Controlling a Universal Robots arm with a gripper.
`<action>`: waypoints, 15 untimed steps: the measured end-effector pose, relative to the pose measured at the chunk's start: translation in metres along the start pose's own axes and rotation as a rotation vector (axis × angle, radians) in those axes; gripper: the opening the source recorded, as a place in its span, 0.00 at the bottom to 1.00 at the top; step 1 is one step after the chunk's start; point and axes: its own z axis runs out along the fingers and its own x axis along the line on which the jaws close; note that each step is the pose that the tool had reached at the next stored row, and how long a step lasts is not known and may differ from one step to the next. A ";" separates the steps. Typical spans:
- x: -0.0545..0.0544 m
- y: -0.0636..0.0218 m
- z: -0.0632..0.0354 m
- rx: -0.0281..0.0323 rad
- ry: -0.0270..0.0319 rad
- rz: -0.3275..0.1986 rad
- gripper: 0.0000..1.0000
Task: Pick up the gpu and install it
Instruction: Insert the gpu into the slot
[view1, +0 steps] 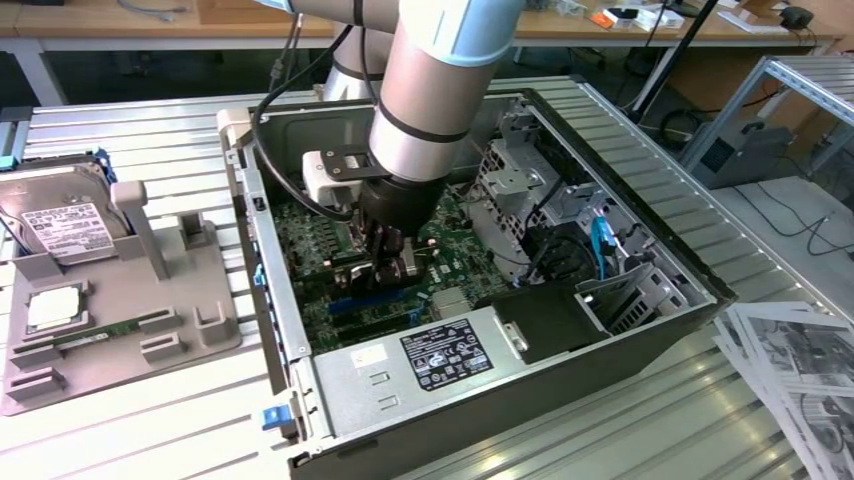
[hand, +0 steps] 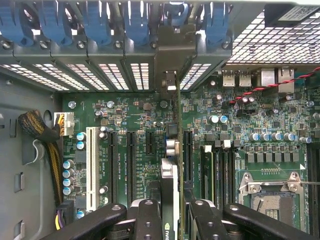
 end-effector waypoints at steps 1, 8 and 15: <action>0.000 0.0000 0.0000 0.0000 0.0008 0.000 0.27; 0.000 0.0000 0.0000 0.0001 0.0074 0.001 0.27; 0.000 -0.0001 0.0014 0.0001 0.0075 0.001 0.27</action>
